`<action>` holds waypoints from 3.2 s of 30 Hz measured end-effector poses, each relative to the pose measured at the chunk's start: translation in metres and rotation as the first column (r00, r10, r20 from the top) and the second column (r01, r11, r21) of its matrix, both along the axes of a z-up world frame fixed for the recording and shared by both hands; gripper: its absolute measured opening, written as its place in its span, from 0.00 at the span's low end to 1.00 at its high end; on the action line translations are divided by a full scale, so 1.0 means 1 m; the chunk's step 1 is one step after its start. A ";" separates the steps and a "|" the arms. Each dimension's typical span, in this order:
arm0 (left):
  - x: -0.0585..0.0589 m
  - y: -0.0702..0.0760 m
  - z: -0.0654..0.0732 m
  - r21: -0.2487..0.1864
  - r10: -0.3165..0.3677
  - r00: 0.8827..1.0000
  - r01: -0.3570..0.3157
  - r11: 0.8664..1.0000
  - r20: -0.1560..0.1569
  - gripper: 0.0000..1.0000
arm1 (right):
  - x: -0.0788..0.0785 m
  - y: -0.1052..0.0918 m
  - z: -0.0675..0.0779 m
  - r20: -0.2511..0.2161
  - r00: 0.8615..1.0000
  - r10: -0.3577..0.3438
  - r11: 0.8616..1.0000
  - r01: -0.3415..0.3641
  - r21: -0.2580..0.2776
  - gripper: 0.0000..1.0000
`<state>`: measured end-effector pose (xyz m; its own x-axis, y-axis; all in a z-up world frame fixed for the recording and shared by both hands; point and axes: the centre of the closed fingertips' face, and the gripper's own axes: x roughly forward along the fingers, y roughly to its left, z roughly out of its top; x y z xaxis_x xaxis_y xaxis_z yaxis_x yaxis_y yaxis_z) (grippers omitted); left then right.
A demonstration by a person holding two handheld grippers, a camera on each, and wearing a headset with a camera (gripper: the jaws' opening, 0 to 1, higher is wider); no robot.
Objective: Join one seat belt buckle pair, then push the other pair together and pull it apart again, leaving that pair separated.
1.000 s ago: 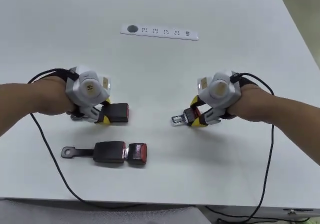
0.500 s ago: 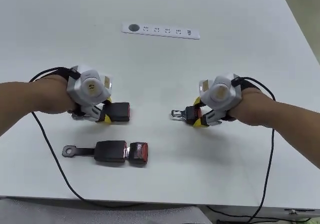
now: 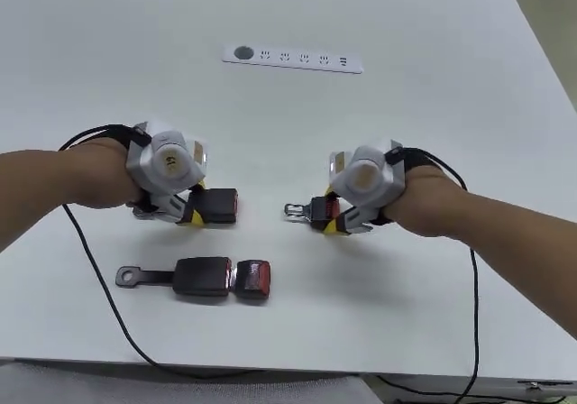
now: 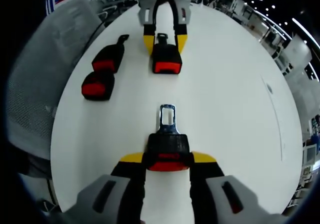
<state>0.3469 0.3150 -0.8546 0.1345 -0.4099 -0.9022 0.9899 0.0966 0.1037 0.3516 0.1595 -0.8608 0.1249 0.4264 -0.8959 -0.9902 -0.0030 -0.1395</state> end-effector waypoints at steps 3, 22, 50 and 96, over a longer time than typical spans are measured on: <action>0.000 0.000 0.000 0.003 -0.002 1.000 0.002 1.000 0.000 0.32 | 0.000 0.012 0.000 -0.001 1.000 -0.006 1.000 0.006 0.020 0.34; -0.001 -0.001 0.000 0.009 -0.016 1.000 0.016 1.000 0.005 0.32 | -0.004 0.060 -0.001 0.001 1.000 0.000 1.000 0.000 0.021 0.34; -0.001 -0.003 0.000 0.008 -0.058 0.998 0.058 0.998 0.005 0.31 | 0.001 0.078 0.000 0.012 0.999 0.045 0.994 -0.046 0.104 0.32; 0.000 -0.002 0.000 -0.068 -0.016 1.000 0.016 0.998 -0.004 0.32 | 0.001 0.065 0.002 0.010 1.000 0.014 0.990 -0.015 0.142 0.34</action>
